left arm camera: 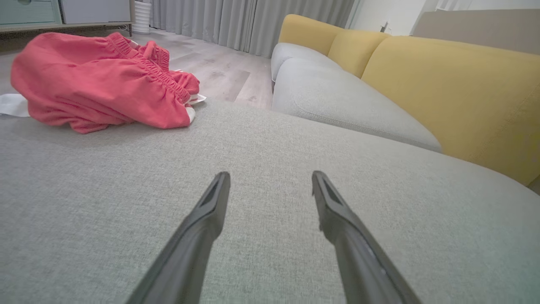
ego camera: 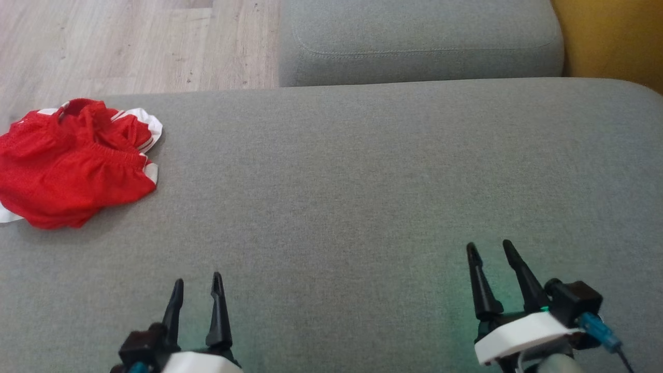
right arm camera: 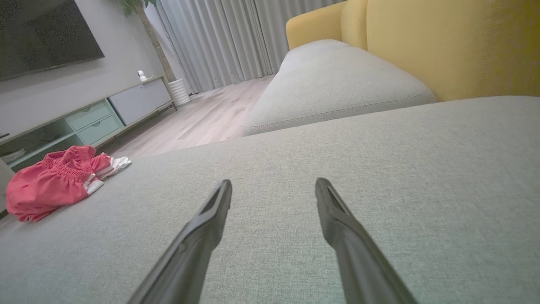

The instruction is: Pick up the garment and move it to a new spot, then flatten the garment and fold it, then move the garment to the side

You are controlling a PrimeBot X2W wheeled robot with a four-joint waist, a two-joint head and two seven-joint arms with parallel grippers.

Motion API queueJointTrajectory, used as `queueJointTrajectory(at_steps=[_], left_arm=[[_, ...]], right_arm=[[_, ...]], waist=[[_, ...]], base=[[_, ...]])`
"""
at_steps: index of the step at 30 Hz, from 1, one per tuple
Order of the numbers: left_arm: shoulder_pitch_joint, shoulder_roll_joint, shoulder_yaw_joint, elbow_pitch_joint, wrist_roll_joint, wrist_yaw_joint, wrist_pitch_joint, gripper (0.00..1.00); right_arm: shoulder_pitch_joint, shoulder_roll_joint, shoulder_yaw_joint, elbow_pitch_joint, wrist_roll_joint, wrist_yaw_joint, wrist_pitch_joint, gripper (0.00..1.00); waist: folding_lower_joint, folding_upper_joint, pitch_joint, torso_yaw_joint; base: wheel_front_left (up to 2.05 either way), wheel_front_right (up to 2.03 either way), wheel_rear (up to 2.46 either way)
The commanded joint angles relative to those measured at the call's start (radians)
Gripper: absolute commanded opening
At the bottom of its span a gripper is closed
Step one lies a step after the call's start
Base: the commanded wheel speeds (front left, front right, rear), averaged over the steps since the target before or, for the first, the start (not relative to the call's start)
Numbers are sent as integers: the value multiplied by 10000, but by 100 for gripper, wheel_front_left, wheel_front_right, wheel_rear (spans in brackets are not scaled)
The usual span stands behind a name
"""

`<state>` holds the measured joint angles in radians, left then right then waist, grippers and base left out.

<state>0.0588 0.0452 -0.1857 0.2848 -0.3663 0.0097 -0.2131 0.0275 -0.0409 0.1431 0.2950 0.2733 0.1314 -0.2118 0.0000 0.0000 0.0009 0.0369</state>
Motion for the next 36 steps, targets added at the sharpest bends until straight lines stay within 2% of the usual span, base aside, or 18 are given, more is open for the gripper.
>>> queueJointTrajectory(at_steps=[1, 11, 31, 36], left_arm=[[-161, 52, 213, -231, 328, 78, -189, 100], [-137, 57, 102, -119, 1201, 197, -486, 100], [-128, 130, 94, -14, 824, 200, -437, 100], [-180, 153, 26, -41, 826, 228, -415, 100]], right_arm=[[-485, -85, 309, -275, -392, -7, -205, 100], [-500, -93, 482, -275, -1532, -7, -500, 100], [-482, -93, 383, -318, -1446, -7, -500, 100], [-414, -93, 250, -392, -1489, -7, -500, 100]], waist=[[0, 0, 3, 3], [0, 0, 15, 30], [0, 0, -1, 56], [0, 0, -14, 374]], base=[[0, 0, 0], [0, 0, 0], [0, 0, 0], [0, 0, 0]])
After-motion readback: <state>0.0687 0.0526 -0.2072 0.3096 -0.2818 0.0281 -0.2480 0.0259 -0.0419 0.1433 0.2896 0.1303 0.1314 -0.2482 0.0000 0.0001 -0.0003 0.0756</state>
